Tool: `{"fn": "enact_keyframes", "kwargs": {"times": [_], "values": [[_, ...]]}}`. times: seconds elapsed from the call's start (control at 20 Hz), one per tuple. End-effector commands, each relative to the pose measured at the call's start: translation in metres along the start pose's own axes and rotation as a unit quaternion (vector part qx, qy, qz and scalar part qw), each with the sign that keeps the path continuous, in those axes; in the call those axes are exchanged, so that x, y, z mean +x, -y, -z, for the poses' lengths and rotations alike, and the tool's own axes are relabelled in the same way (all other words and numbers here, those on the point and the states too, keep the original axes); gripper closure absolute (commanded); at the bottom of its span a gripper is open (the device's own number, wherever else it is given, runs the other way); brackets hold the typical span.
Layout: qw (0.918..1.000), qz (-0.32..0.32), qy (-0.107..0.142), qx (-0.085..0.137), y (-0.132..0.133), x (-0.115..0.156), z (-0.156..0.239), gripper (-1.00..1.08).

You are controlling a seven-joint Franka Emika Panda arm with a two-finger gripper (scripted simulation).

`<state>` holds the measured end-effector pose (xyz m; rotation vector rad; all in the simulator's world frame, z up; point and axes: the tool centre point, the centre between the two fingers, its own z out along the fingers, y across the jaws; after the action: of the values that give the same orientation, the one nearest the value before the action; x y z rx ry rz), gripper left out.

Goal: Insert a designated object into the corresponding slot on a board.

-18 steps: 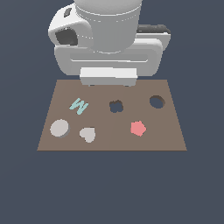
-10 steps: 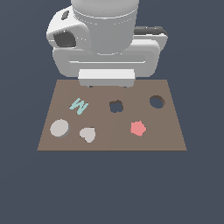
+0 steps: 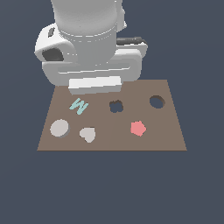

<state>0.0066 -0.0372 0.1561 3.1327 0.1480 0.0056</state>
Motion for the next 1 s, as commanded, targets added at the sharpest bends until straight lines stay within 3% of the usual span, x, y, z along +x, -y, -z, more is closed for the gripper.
{"fn": "enact_keyframes", "kwargs": {"times": [0.0, 0.4, 0.95], "values": [[0.9998, 0.018, 0.0, 0.0, -0.011, 0.001, -0.007, -0.92], [0.9953, 0.097, 0.0, 0.001, -0.057, 0.009, -0.039, -0.92], [0.9789, 0.204, 0.0, 0.003, -0.116, 0.035, -0.083, -0.92]]}}
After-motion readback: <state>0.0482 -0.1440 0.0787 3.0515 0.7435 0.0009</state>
